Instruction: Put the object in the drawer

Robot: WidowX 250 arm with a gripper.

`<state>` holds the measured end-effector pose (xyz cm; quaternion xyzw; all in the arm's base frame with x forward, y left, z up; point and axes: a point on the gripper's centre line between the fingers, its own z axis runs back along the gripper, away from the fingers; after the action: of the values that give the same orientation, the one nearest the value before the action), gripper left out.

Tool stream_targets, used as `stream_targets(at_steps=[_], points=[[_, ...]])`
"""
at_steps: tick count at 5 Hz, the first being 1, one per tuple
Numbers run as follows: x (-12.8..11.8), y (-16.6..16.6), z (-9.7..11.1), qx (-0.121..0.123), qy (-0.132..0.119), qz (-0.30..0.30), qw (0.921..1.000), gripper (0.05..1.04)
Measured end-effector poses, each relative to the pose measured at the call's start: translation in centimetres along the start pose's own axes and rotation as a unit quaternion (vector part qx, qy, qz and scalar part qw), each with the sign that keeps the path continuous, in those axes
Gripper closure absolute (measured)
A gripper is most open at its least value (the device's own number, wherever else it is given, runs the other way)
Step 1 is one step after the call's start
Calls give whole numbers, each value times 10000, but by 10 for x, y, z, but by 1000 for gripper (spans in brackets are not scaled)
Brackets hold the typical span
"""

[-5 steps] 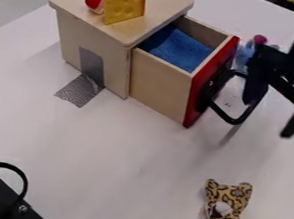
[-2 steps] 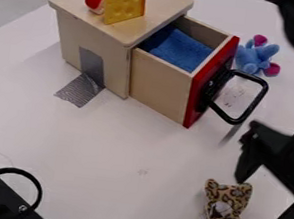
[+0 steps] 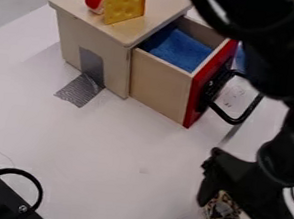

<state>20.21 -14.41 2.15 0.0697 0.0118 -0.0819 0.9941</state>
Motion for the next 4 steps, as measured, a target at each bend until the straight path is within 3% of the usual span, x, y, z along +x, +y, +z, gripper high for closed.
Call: stream_targets(at_steps=[2, 4], points=[[-12, 2, -22, -67, 13, 9, 10000, 107], [-8, -1, -26, -232, -16, 52, 9997, 693]])
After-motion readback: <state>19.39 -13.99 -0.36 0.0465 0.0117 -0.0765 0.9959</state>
